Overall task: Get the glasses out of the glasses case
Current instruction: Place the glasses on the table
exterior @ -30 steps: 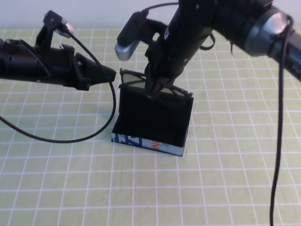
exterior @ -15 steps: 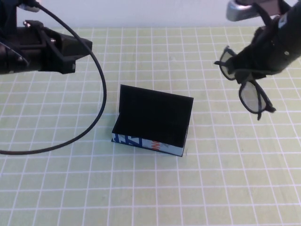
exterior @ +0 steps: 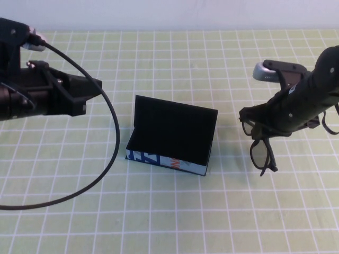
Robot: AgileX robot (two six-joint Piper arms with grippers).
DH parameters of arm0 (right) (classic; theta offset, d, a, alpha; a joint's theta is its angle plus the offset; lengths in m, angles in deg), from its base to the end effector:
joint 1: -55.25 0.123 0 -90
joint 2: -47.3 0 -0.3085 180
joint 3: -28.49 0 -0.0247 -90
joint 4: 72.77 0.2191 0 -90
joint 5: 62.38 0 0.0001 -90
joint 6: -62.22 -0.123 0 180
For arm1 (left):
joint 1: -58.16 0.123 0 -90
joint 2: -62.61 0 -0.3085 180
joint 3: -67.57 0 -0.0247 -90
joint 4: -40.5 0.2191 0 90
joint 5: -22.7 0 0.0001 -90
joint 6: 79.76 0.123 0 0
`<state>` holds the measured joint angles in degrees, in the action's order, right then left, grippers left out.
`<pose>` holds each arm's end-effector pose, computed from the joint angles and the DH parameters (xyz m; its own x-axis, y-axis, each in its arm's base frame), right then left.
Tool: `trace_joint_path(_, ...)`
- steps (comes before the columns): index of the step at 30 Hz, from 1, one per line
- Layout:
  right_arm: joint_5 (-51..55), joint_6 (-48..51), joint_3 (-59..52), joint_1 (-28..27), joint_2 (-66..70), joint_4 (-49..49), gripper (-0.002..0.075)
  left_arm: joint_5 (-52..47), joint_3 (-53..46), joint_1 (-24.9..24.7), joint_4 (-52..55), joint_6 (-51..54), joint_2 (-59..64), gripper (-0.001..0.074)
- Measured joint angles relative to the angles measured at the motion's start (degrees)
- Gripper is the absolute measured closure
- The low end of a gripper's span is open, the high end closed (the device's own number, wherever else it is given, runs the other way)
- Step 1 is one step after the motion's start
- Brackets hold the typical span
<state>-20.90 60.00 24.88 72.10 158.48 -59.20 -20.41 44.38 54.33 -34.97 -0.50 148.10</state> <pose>0.3496 0.1259 0.2306 -0.9253 -0.0574 -0.3749 -0.1519 0.9618 0.2277 0.2634 -0.0993 0.3350 -0.4275 0.1437 -0.8925 0.6840 0.6969 -0.2155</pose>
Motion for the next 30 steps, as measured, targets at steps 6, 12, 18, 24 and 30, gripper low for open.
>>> trace_joint_path(6, -1.4, 0.0, 0.0, 0.0, 4.2, 1.5, 0.0684, -0.1, -0.9, 0.0, 0.0, 0.0, -0.3, 0.0739)
trace_joint_path(12, -1.5, 0.0, 0.0, 0.0, 4.7, 1.6, 0.0489, -0.3, -1.0, 0.0, 0.0, 0.0, -0.4, 0.0739)
trace_joint_path(18, 1.0, -0.1, 0.0, 0.0, 3.4, 0.1, 0.0415, 0.9, -1.0, 0.0, -0.6, 1.4, -0.4, 0.0739)
trace_joint_path(24, 7.6, -0.3, 0.0, 0.0, -4.7, -0.8, 0.0522, 2.8, -0.3, 0.0, -3.6, 2.0, -1.0, 0.0739)
trace_joint_path(30, 16.4, -0.3, -4.0, 0.0, -18.5, -2.5, 0.0694, 6.4, -4.0, 0.0, -4.9, 2.2, -9.9, 0.0739)
